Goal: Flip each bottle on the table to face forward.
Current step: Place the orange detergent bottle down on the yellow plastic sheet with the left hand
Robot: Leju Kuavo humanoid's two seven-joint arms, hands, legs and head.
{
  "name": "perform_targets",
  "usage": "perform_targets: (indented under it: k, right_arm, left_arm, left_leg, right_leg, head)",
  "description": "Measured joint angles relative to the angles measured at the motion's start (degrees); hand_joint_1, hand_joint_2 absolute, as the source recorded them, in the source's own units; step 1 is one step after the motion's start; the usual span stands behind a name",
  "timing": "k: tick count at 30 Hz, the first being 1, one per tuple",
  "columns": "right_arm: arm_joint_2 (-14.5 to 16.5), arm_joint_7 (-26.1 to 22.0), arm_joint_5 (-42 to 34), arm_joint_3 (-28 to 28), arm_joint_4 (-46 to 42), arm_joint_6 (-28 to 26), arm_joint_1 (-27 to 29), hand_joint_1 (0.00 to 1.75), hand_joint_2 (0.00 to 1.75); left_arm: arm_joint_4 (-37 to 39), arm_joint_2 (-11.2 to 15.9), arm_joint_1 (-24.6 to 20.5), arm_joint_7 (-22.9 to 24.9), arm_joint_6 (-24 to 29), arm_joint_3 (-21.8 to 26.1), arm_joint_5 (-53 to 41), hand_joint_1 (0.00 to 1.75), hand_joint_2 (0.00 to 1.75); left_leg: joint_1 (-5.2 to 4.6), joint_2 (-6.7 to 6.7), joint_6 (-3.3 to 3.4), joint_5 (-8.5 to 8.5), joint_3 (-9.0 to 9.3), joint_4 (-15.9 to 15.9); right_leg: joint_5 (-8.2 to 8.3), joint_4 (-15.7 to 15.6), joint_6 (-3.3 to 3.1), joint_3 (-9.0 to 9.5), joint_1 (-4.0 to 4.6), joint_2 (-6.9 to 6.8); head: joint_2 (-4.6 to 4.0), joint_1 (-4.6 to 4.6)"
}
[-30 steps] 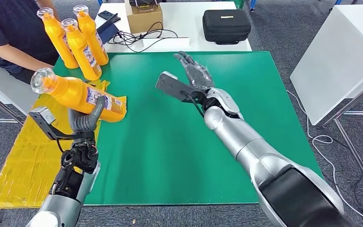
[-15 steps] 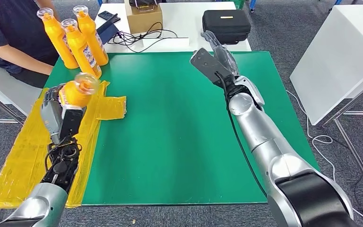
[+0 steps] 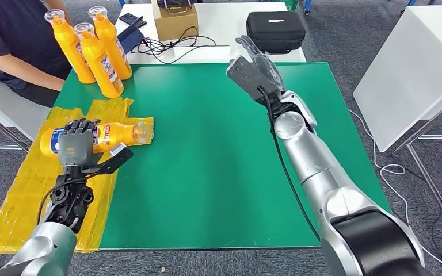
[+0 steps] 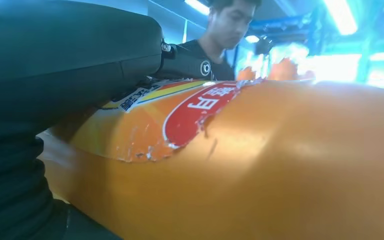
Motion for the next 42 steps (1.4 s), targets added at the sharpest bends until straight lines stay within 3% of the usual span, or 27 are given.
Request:
perform_targets:
  k: [3,7,13,15,17,19,21,30,42]
  right_arm:
    - [0.5,-0.3,-0.5,0.2,0.0,0.4,-0.5,0.0,0.0]
    - [0.5,-0.6,-1.4,0.8,0.0,0.9,-0.7,0.0,0.0]
    - [0.4,-1.7,-1.9,1.5,0.3,1.4,-0.5,0.0,0.0]
    - [0.4,-2.0,-2.0,1.6,0.5,1.4,-0.3,0.0,0.0]
    - [0.4,-2.2,-2.1,1.7,0.7,1.4,-0.2,0.0,0.0]
    - [0.4,-2.4,-2.2,1.9,1.0,1.4,-0.1,0.0,0.0]
    - [0.4,-2.7,-2.3,2.0,1.2,1.4,-0.1,0.0,0.0]
    - [0.4,-3.5,-2.8,2.9,2.6,1.4,-0.1,0.0,0.0]
    - [0.7,-4.3,-2.8,3.1,4.8,1.2,-0.1,0.0,0.0]
  left_arm:
    - [3.2,0.3,0.1,5.9,0.0,0.2,-4.6,1.75,1.75]
    - [8.9,1.4,-0.1,13.2,0.0,-3.8,-6.7,1.75,1.75]
    - [15.1,2.8,-1.2,15.2,-0.1,-10.5,-6.9,1.71,1.75]
    - [16.1,3.0,-1.7,14.6,-0.2,-11.6,-6.8,1.52,1.75]
    - [16.9,3.2,-2.1,14.4,-0.5,-12.3,-6.8,0.68,1.75]
    - [17.5,3.3,-2.3,14.3,-1.0,-12.9,-6.7,0.0,0.87]
    - [17.8,3.3,-2.5,14.4,-2.0,-13.2,-6.3,0.0,0.0]
    - [18.5,4.3,-2.9,14.8,-2.7,-13.8,-5.1,0.0,0.0]
    - [19.3,4.8,-2.4,10.1,-0.4,-13.8,-3.3,0.0,0.0]
  left_leg:
    - [0.0,-0.03,0.0,0.0,0.0,0.0]
    - [0.0,-0.01,0.0,0.0,0.0,0.0]
    - [-0.01,-0.05,0.0,0.0,0.0,0.0]
    - [-0.02,-0.06,0.0,0.0,0.01,0.0]
    - [-0.01,-0.05,0.0,0.0,0.03,0.0]
    - [-0.01,-0.06,0.0,0.01,0.05,0.0]
    - [-0.01,-0.07,0.0,0.01,0.08,0.0]
    - [-0.02,-0.19,0.01,0.02,0.15,0.0]
    - [-0.05,-0.4,0.04,0.05,0.08,0.0]
  right_leg:
    - [0.0,0.0,0.0,0.01,0.0,-0.02]
    - [0.0,0.0,0.0,0.0,-0.02,-0.02]
    - [0.0,0.0,0.0,0.02,-0.08,-0.03]
    - [0.0,0.0,0.0,0.04,-0.09,-0.04]
    - [0.0,0.0,0.0,0.06,-0.09,-0.04]
    - [0.0,0.0,0.0,0.08,-0.08,-0.04]
    - [0.0,0.0,0.0,0.11,-0.08,-0.05]
    - [0.0,0.0,0.0,0.22,-0.08,-0.17]
    - [-0.01,0.0,0.01,0.22,-0.14,-0.36]
  head:
    - [0.0,0.01]
    - [0.0,0.01]
    - [0.0,0.01]
    - [0.0,0.0]
    - [0.0,0.0]
    - [0.0,0.0]
    - [0.0,0.01]
    - [0.0,0.0]
    - [0.0,0.02]
